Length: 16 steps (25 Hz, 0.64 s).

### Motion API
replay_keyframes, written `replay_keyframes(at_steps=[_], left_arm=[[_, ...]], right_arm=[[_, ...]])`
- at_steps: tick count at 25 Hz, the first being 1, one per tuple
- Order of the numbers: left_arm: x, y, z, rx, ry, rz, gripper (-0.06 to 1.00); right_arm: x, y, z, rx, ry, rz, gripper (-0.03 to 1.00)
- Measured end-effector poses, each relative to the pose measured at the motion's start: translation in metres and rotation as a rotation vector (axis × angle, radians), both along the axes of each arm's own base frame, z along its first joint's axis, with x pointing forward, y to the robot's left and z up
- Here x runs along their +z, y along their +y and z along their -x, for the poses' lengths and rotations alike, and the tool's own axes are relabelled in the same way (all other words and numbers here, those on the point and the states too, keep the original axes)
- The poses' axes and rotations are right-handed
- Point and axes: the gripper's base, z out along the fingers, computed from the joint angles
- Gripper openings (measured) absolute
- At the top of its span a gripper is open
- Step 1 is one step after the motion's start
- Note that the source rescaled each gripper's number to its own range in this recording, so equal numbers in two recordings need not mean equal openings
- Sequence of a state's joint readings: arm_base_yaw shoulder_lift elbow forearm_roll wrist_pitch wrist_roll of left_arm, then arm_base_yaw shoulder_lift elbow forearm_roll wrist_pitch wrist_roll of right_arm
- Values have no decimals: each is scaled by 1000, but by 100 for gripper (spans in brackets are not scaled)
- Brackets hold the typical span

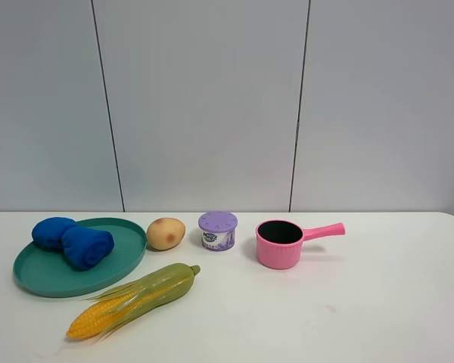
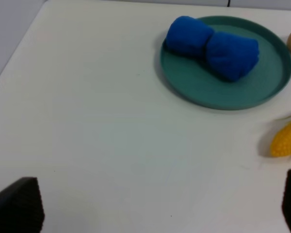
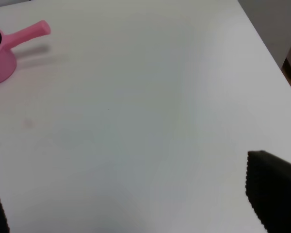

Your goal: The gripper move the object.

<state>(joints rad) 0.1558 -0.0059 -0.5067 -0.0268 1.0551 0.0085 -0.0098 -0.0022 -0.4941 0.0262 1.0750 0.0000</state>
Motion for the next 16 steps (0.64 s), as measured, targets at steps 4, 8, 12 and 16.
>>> replay_keyframes(at_steps=[4, 8, 12, 16], left_arm=[[0, 0, 0, 0, 0, -1, 100], [0, 0, 0, 0, 0, -1, 100], [0, 0, 0, 0, 0, -1, 100], [0, 0, 0, 0, 0, 0, 100]], right_arm=[[0, 0, 0, 0, 0, 0, 100], [0, 0, 0, 0, 0, 0, 100], [0, 0, 0, 0, 0, 0, 100], [0, 0, 0, 0, 0, 0, 100]])
